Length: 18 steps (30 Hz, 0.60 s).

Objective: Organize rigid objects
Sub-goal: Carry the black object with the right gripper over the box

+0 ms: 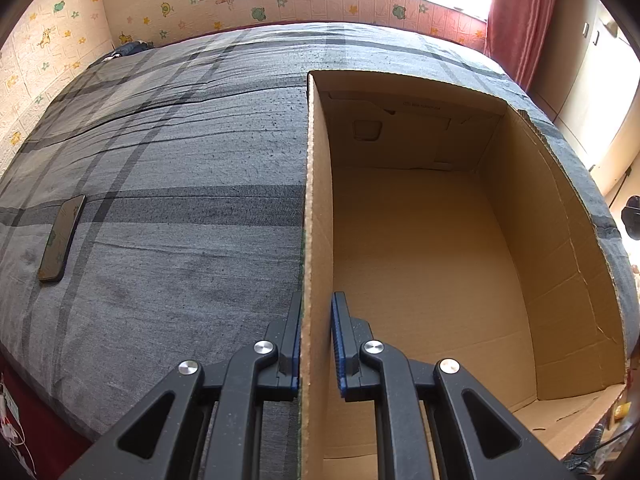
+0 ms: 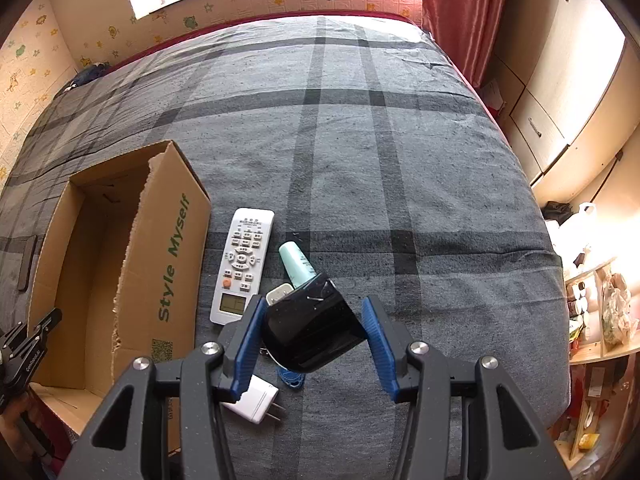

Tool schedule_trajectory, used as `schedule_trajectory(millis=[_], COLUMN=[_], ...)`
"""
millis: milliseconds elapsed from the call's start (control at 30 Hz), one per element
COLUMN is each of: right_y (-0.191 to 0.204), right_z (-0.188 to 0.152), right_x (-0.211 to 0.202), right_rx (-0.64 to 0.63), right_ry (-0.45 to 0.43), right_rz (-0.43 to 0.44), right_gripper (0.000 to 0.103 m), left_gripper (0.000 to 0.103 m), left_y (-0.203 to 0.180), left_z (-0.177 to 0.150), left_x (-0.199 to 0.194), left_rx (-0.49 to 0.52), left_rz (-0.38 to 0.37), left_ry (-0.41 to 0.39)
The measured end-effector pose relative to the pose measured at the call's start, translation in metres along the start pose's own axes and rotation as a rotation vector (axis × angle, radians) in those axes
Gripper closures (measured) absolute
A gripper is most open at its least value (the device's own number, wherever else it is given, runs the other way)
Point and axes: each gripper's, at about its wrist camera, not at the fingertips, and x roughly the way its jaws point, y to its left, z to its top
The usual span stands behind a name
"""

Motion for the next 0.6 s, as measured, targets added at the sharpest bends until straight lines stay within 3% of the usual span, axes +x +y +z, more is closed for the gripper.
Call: schedule_trajectory(millis=[600], right_y=[0.118], right_z=[0.033], right_x=[-0.031], right_rx=[-0.241], right_ry=[-0.047], right_rz=[0.150], right_gripper=[0.050], left_gripper=[0.090], left_y=[-0.002], left_z=[0.000], left_x=[0.000], left_rx=[0.006], left_rz=[0.004], left_ry=[0.001])
